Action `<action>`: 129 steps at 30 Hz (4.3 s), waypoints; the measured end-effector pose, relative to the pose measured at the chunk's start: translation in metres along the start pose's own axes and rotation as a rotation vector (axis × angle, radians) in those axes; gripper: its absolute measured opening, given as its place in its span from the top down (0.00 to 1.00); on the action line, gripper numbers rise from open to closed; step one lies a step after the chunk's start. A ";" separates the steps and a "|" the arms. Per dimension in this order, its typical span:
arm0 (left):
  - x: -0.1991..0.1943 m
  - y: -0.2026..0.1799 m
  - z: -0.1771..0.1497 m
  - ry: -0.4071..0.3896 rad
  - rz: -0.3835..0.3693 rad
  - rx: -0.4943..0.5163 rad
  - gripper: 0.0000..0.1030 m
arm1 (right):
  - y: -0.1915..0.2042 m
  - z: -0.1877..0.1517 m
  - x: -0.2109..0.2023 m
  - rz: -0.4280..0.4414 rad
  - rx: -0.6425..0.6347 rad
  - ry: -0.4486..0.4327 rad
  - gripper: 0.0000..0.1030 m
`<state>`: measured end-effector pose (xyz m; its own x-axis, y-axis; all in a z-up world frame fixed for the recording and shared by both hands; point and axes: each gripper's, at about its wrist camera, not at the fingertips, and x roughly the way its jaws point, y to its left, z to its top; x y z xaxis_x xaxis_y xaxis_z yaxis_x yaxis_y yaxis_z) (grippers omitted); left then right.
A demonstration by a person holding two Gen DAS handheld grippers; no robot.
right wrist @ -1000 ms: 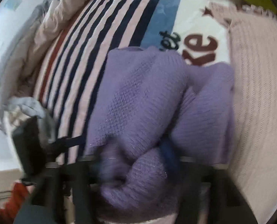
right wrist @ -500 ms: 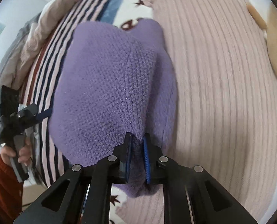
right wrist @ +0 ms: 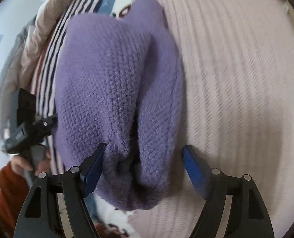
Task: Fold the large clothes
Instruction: 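Grasp the folded cardigan bundle with both grippers from its sides, then carry the bundle with both grippers onto the pile of clothes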
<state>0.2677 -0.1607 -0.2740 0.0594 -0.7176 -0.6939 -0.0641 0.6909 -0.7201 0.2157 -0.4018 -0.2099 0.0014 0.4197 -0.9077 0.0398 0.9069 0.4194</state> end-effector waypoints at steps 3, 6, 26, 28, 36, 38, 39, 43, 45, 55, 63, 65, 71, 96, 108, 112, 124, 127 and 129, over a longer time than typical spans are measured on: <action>0.003 0.003 -0.002 0.038 -0.049 -0.009 0.01 | 0.000 -0.001 0.005 0.095 -0.005 0.025 0.57; -0.003 -0.003 -0.004 0.079 -0.061 0.065 0.12 | 0.009 -0.006 0.007 0.048 -0.063 0.030 0.61; -0.153 0.033 -0.065 0.062 0.073 0.117 0.33 | 0.094 -0.063 0.056 0.287 -0.111 0.049 0.71; -0.149 0.050 -0.072 0.081 0.122 0.082 0.31 | 0.089 -0.072 0.065 0.281 -0.083 0.037 0.68; -0.126 0.074 -0.067 0.100 0.109 0.015 0.01 | 0.036 -0.092 0.076 0.240 0.025 0.023 0.16; -0.117 0.074 -0.063 0.095 0.061 -0.001 0.01 | 0.027 -0.093 0.083 0.306 0.074 0.043 0.16; -0.113 0.074 -0.063 0.088 0.054 -0.004 0.01 | 0.022 -0.094 0.087 0.339 0.088 0.051 0.20; -0.111 0.064 -0.059 0.045 0.093 0.022 0.21 | 0.022 -0.095 0.097 0.458 0.115 0.065 0.39; -0.118 0.061 -0.059 0.027 0.099 0.029 0.31 | 0.030 -0.091 0.098 0.482 0.103 0.063 0.49; -0.199 0.043 -0.070 -0.124 0.136 0.126 0.45 | 0.066 -0.091 0.059 0.565 -0.005 0.026 0.65; -0.251 0.018 -0.075 -0.174 0.197 0.171 0.45 | 0.094 -0.089 0.038 0.623 -0.071 0.017 0.65; -0.266 0.015 -0.081 -0.190 0.209 0.181 0.45 | 0.098 -0.088 0.034 0.623 -0.090 0.019 0.65; -0.309 0.024 -0.102 -0.253 0.220 0.176 0.45 | 0.139 -0.103 0.030 0.620 -0.151 0.013 0.65; -0.500 0.079 -0.188 -0.510 0.346 0.168 0.46 | 0.288 -0.119 0.037 0.623 -0.409 0.028 0.65; -0.543 0.188 -0.205 -0.527 0.231 0.079 0.49 | 0.339 -0.112 0.090 0.549 -0.482 0.052 0.65; -0.555 0.194 -0.208 -0.520 0.214 0.080 0.49 | 0.348 -0.113 0.091 0.528 -0.495 0.037 0.65; -0.553 0.231 -0.223 -0.440 0.281 0.059 0.46 | 0.380 -0.128 0.132 0.525 -0.512 0.121 0.65; -0.548 0.253 -0.225 -0.456 0.244 -0.011 0.39 | 0.380 -0.121 0.158 0.507 -0.495 0.145 0.64; -0.549 0.254 -0.228 -0.472 0.248 -0.016 0.37 | 0.379 -0.118 0.165 0.518 -0.486 0.148 0.63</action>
<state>-0.0084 0.3892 -0.0749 0.4824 -0.4126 -0.7727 -0.1485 0.8308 -0.5363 0.1127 0.0160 -0.1992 -0.2372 0.7693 -0.5932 -0.3777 0.4895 0.7860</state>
